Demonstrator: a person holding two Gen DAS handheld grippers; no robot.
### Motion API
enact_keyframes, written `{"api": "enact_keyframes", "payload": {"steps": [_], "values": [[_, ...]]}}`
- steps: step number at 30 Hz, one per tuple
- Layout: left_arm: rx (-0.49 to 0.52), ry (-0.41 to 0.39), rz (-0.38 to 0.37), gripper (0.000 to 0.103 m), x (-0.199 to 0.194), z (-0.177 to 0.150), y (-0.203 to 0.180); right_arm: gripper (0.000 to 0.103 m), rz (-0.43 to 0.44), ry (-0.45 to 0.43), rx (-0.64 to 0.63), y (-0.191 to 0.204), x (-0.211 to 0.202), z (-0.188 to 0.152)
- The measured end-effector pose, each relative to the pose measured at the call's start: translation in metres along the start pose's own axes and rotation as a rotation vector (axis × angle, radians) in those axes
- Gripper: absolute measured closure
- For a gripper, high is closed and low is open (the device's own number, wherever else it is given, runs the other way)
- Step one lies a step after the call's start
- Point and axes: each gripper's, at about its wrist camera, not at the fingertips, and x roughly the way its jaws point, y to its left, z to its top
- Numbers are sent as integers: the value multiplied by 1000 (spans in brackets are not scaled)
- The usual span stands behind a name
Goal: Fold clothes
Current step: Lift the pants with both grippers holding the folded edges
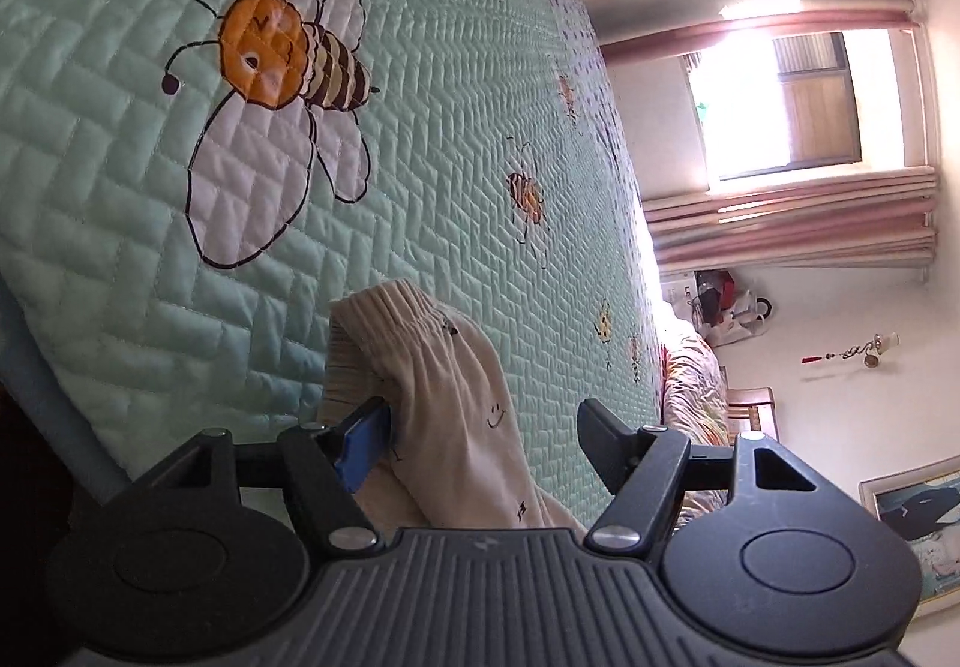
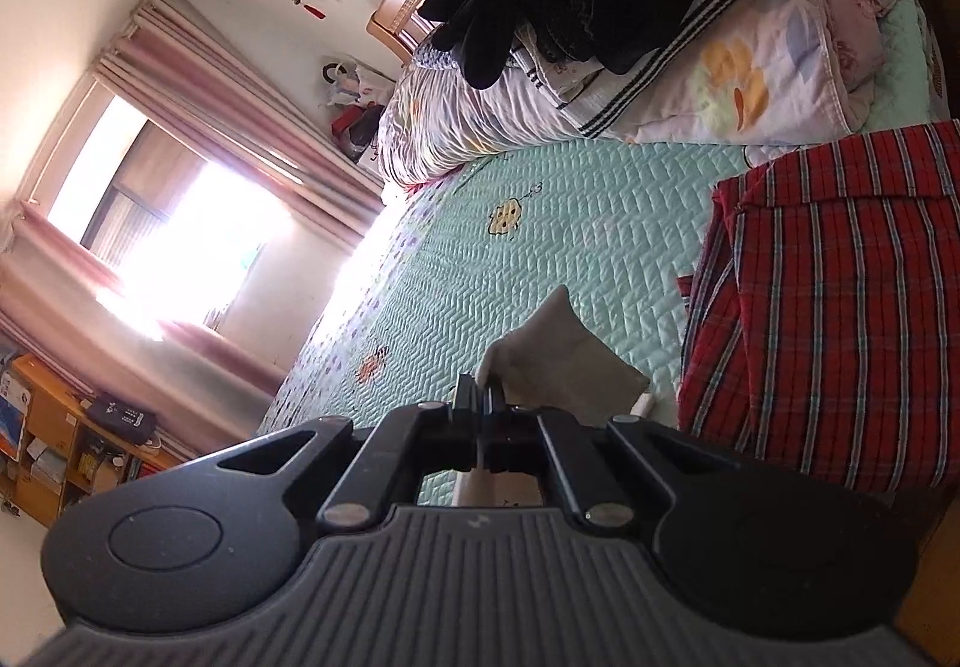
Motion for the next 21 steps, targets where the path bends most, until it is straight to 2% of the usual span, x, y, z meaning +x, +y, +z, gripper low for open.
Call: {"api": "enact_keyframes", "payload": {"steps": [3, 5, 7, 8, 9, 14, 16, 18, 21], "values": [[-15, -9, 34, 32, 4, 3, 1, 101, 2, 13, 6, -1, 1, -4], [-8, -13, 28, 33, 6, 7, 2, 101, 3, 17, 12, -5, 1, -7], [11, -34, 8, 60, 8, 11, 0, 101, 3, 20, 16, -7, 1, -8], [25, -43, 9, 97, 9, 13, -2, 101, 2, 20, 18, -8, 1, -8], [38, -53, 9, 100, 10, 15, -4, 101, 2, 21, 20, -9, 2, -8], [103, -73, -41, 101, 9, 8, -22, 101, 30, 23, 6, -6, -2, -11], [100, -96, -69, 101, 2, 8, -31, 101, 42, 23, 0, -4, -3, -12], [103, -130, -112, 101, -11, 14, -49, 101, 47, 26, 0, -1, -5, -10], [165, -181, -177, 101, -42, 25, -93, 101, 56, 38, 12, 5, -8, -3]]}}
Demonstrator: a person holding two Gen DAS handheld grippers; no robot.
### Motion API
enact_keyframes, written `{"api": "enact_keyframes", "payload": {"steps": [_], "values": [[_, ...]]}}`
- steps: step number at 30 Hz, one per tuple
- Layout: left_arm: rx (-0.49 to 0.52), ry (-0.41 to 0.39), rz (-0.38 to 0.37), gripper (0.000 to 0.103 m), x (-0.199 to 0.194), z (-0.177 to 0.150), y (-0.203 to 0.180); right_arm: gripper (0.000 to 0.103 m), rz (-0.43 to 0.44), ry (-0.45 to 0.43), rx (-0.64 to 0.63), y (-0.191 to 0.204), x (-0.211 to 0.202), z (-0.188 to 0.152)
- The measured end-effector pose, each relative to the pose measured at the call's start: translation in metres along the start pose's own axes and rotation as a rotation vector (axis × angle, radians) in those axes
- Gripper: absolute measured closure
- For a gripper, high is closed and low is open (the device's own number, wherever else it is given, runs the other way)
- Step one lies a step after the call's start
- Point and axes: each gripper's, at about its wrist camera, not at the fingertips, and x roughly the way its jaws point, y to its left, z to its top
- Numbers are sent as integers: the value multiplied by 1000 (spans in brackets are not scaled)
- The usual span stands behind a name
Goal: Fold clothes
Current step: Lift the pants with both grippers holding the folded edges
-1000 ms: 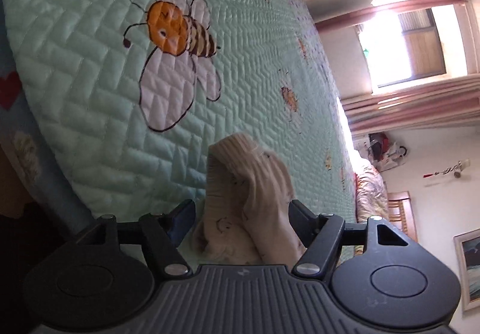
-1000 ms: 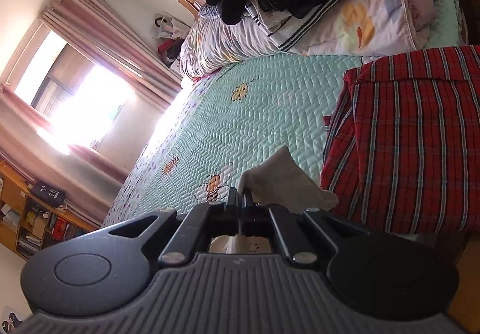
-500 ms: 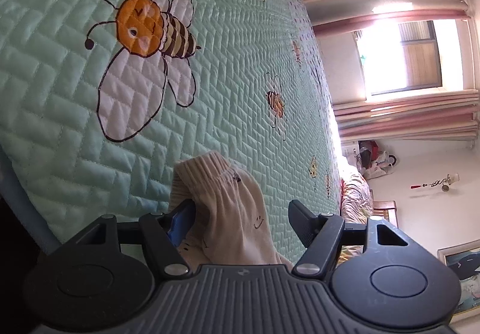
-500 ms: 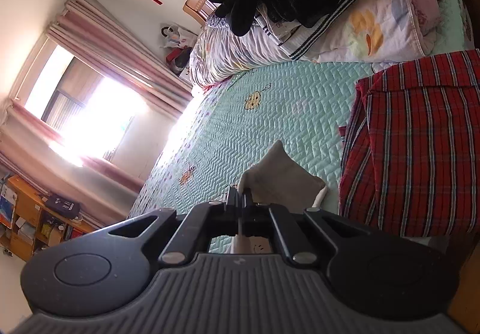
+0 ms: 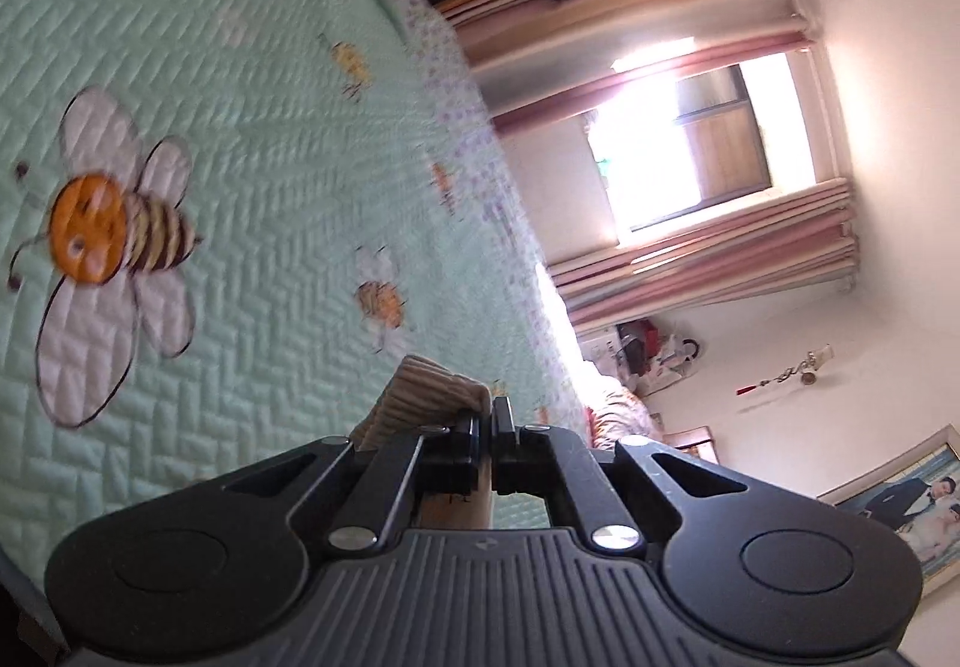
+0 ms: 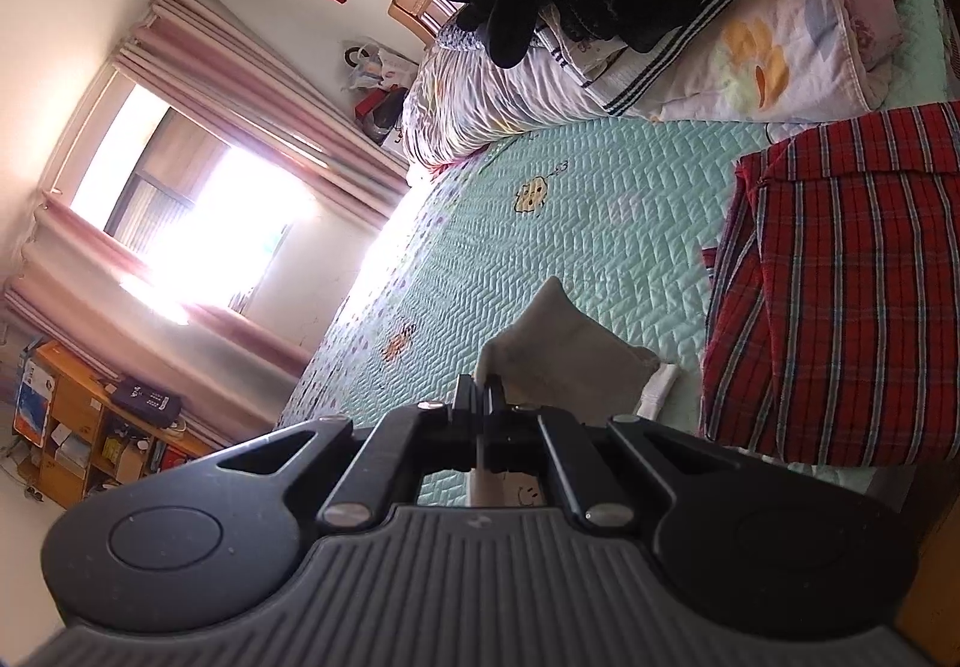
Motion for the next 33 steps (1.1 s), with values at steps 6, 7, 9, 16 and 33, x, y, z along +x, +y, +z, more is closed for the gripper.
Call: {"api": "enact_keyframes", "payload": {"steps": [6, 7, 9, 16, 33], "values": [[115, 16, 35, 100, 18, 35, -63, 101, -18, 56, 79, 5, 17, 11], [122, 33, 64, 101, 37, 42, -67, 101, -40, 94, 88, 6, 34, 10], [134, 51, 131, 101, 90, 62, -80, 101, -98, 172, 113, 12, 81, 7], [372, -116, 78, 101, 196, 151, -298, 101, -57, 109, 123, 170, 206, 126], [646, -212, 127, 100, 63, 189, -279, 101, 165, 307, 68, 174, 201, 9]]}}
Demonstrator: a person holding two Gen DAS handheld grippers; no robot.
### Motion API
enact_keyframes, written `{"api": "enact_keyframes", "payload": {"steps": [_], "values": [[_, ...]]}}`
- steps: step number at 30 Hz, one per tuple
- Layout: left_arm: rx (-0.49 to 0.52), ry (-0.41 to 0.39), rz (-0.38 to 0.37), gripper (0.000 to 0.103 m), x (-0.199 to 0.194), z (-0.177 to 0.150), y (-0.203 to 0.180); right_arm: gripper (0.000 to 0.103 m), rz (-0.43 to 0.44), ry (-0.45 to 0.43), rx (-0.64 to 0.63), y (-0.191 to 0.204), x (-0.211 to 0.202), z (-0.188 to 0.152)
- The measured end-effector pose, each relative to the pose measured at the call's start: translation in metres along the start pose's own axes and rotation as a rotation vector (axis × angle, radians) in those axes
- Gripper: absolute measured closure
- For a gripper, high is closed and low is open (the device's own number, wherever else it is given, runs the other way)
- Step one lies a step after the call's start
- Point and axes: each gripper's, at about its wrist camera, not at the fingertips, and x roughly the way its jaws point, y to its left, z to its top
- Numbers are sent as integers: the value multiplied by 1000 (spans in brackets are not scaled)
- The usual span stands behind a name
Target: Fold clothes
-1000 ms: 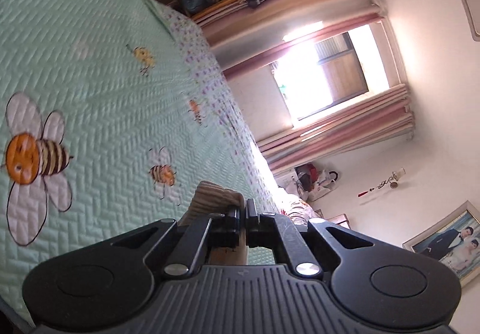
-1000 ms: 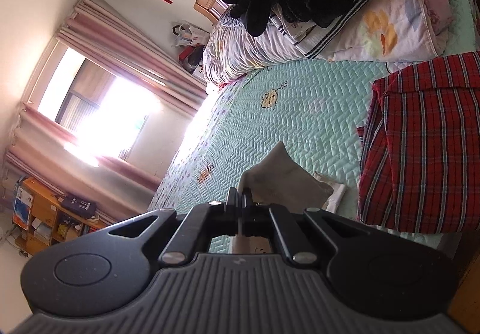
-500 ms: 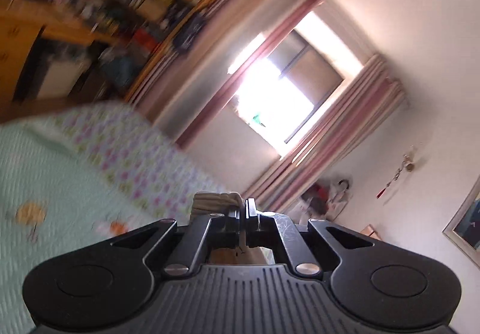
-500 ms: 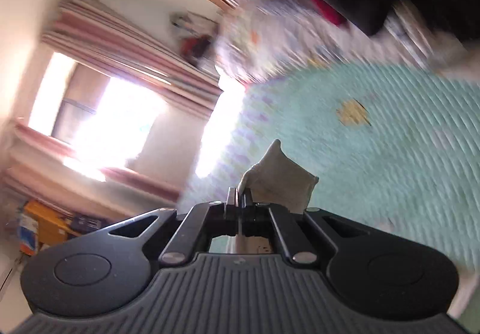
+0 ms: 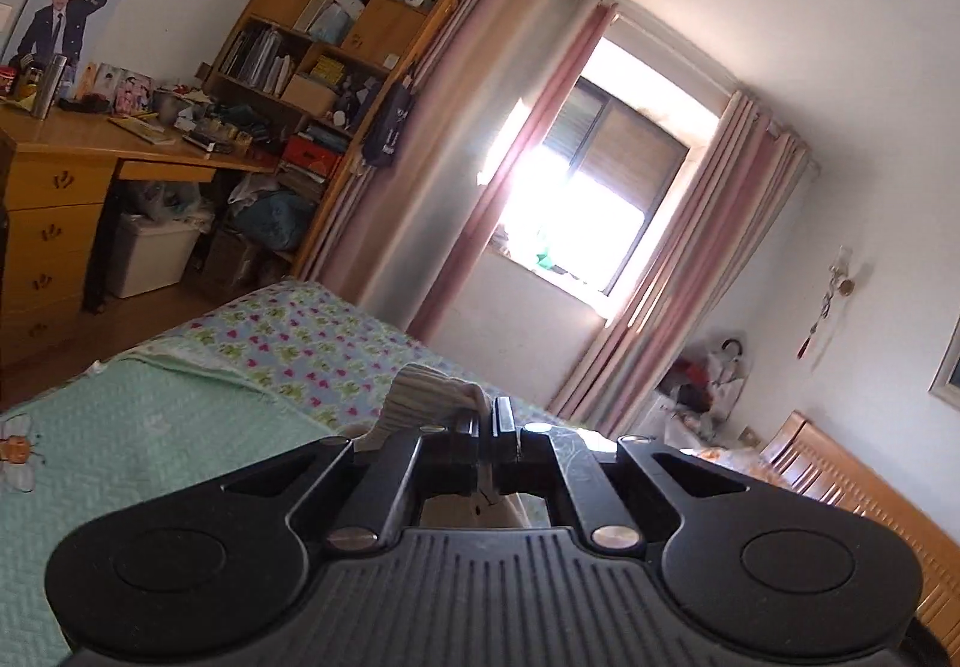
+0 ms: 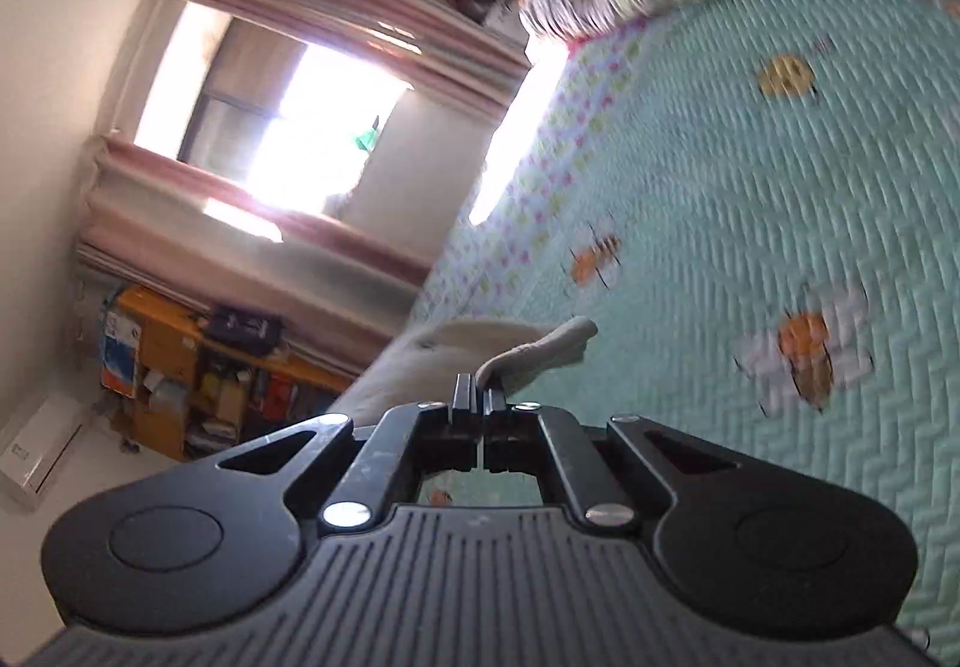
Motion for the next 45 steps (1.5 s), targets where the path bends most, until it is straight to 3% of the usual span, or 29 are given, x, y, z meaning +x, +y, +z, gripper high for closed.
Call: {"api": "enact_keyframes", "payload": {"steps": [4, 6, 10, 12, 17, 19, 24, 28, 31, 37, 40, 45], "values": [[33, 84, 91, 100, 1, -4, 11, 101, -78, 160, 105, -69, 38, -80], [52, 92, 123, 100, -9, -18, 21, 101, -145, 227, 82, -90, 49, -124], [-38, 142, 154, 100, -24, -53, 66, 101, -225, 319, 48, -119, 56, -174], [-83, 164, 178, 100, -29, -69, 89, 101, -238, 339, 105, -122, 56, -166], [-173, 116, 166, 99, -67, -100, 132, 101, -196, 187, 63, -87, 33, -89], [-200, 166, 195, 99, -81, -134, 153, 100, -198, 177, 28, -87, 25, -74], [-289, 309, 222, 99, -120, -246, 207, 100, -320, 301, -57, -140, 17, -94], [-484, 355, 262, 99, -146, -312, 253, 100, -328, 287, 37, -189, -4, -108], [-510, 327, 254, 99, -142, -307, 264, 100, -331, 266, 66, -185, -3, -105], [-405, 288, 220, 97, -129, -264, 234, 100, -277, 211, -91, -118, 25, -81], [-392, 317, 228, 97, -145, -283, 239, 100, -298, 231, -139, -119, 23, -80], [-515, 372, 243, 98, -165, -340, 275, 101, -387, 248, -47, -188, -3, -89]]}}
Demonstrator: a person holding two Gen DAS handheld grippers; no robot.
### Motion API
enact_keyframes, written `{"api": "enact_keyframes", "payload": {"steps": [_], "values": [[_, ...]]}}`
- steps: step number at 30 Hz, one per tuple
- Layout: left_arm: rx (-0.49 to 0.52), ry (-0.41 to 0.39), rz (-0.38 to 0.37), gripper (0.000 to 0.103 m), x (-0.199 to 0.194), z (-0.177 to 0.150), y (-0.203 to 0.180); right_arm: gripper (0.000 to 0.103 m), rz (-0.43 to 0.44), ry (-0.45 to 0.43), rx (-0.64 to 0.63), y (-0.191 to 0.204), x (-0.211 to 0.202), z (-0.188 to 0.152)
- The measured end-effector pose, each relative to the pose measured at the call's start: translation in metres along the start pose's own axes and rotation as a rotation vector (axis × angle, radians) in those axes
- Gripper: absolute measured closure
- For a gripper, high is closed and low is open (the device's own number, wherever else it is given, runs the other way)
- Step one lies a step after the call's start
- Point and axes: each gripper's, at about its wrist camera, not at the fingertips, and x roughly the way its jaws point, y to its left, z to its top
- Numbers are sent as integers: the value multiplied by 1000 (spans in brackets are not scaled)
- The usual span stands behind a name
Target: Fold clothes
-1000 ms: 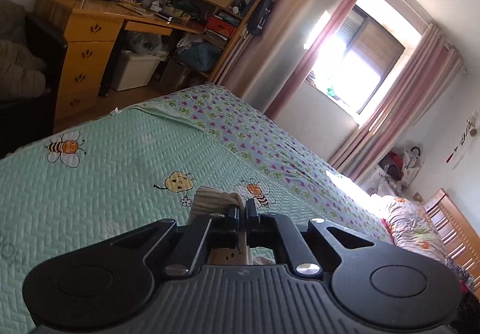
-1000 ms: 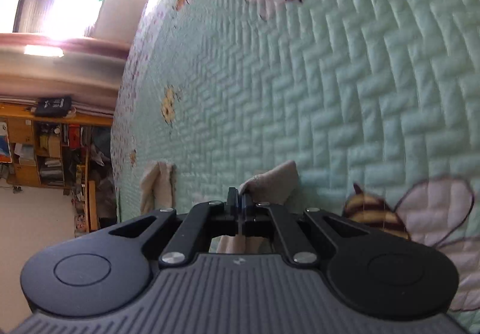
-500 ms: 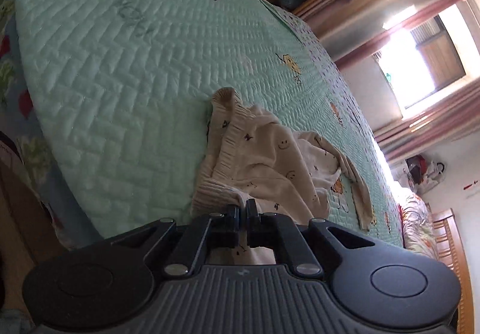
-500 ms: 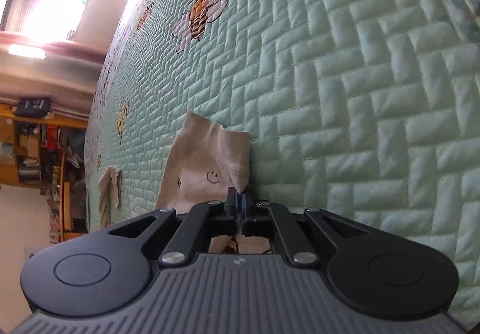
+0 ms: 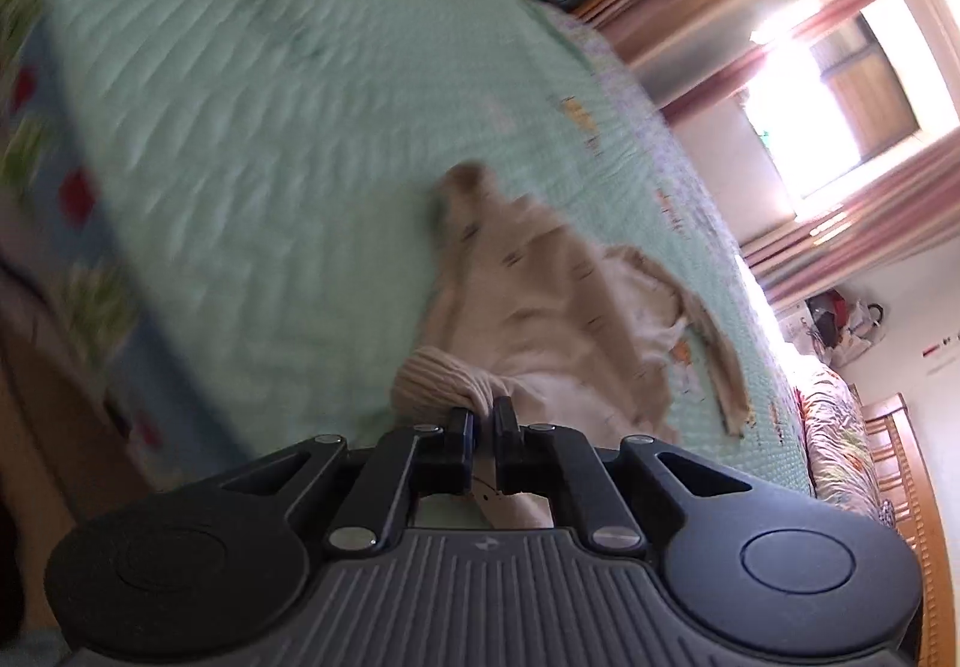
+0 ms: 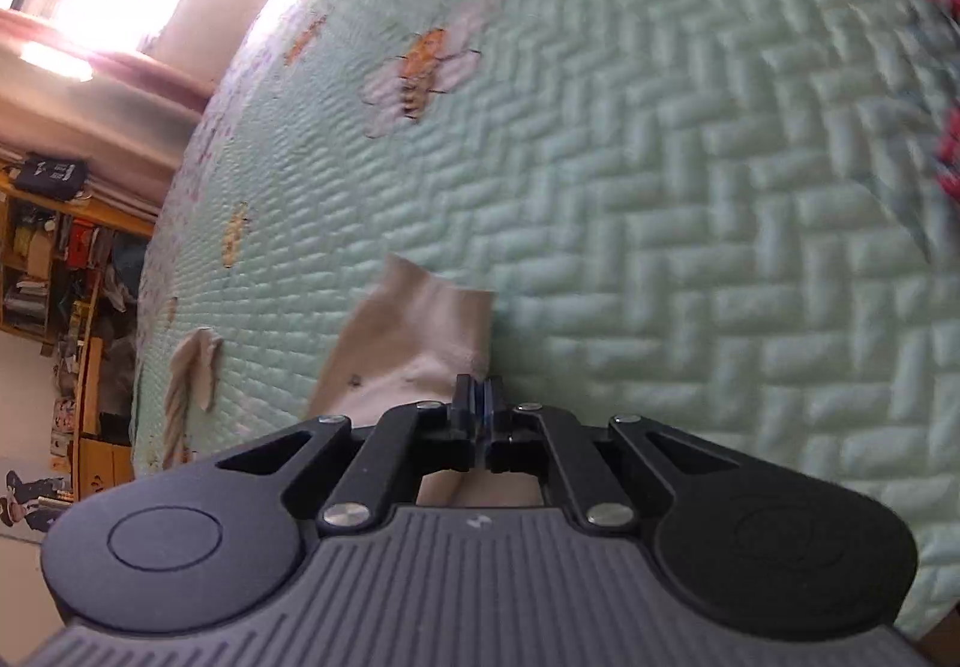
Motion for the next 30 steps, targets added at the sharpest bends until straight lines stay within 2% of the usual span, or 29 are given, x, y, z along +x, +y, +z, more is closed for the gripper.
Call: {"api": "enact_keyframes", "payload": {"steps": [4, 6, 11, 12, 13, 17, 19, 21, 24, 27, 30], "values": [[-46, 0, -43, 97, 5, -11, 23, 103, 132, -42, 127, -49, -11, -12], [-24, -4, -49, 94, 5, -12, 22, 103, 153, -69, 142, -57, -17, -17], [-5, -17, -44, 88, -3, -12, 23, 95, 96, -149, 5, -42, -38, -32], [-10, -21, -25, 74, -5, -13, 27, 94, 94, -158, -15, -38, -40, -35], [-15, -30, -9, 68, -9, -15, 31, 94, 95, -167, -34, -33, -43, -38], [-35, -61, -18, 67, -29, -17, 46, 91, 151, -203, -105, -5, -53, -49], [-25, -99, -16, 67, -41, -11, 47, 85, 199, -210, -146, 7, -62, -51], [-18, -146, -27, 67, -53, 4, 42, 82, 259, -199, -189, 33, -61, -51], [4, -207, -62, 67, -64, 24, 25, 71, 328, -149, -241, 71, -51, -48], [35, -222, -117, 67, -61, 34, 1, 70, 378, -59, -267, 113, -20, -46], [69, -211, -170, 66, -52, 33, -20, 69, 378, 18, -305, 153, 21, -49]]}}
